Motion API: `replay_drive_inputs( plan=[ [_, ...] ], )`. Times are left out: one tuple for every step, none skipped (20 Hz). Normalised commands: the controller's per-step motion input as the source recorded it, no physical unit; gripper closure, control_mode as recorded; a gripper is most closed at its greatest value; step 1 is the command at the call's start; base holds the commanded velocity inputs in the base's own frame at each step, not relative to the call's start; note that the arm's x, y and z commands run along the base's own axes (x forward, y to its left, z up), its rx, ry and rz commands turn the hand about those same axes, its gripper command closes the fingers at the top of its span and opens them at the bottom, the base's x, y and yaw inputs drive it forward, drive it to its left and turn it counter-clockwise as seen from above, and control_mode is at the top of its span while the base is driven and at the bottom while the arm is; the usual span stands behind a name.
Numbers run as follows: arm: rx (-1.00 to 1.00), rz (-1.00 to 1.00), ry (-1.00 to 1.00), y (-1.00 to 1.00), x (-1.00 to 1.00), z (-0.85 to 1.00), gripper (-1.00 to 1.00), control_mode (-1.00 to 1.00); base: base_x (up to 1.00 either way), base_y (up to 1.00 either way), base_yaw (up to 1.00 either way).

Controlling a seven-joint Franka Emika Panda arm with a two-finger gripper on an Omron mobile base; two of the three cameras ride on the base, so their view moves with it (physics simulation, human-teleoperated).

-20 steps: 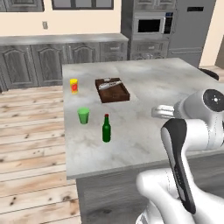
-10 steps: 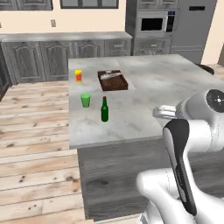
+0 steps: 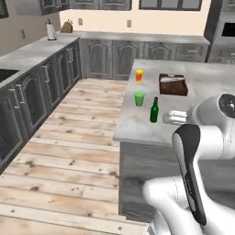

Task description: Place the drinks on the dining counter in a tight cluster.

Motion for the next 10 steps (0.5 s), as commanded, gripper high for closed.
replay_drive_inputs(
  plan=[
    [0.00,0.00,0.00,0.00,0.00,0.00,-1.00,1.00,-0.20,0.34,0.71],
    [0.00,0.00,0.00,0.00,0.00,0.00,-1.00,1.00,-0.06,0.39,0.75],
    [0.00,0.00,0.00,0.00,0.00,0.00,-1.00,1.00,0.00,0.36,0.78],
    [0.00,0.00,0.00,0.00,0.00,0.00,-1.00,1.00,0.00,0.32,0.81],
    [0.00,0.00,0.00,0.00,0.00,0.00,-1.00,1.00,0.00,0.29,0.82],
    [0.00,0.00,0.00,0.00,0.00,0.00,-1.00,1.00,0.00,0.25,0.84],
    [0.00,0.00,0.00,0.00,0.00,0.00,-1.00,1.00,0.01,0.21,0.85],
    [0.00,0.00,0.00,0.00,0.00,0.00,-1.00,1.00,0.02,0.16,0.89],
    [0.00,0.00,0.00,0.00,0.00,0.00,-1.00,1.00,0.04,0.14,0.90],
    [0.00,0.00,0.00,0.00,0.00,0.00,-1.00,1.00,0.06,0.14,0.91]
  ],
)
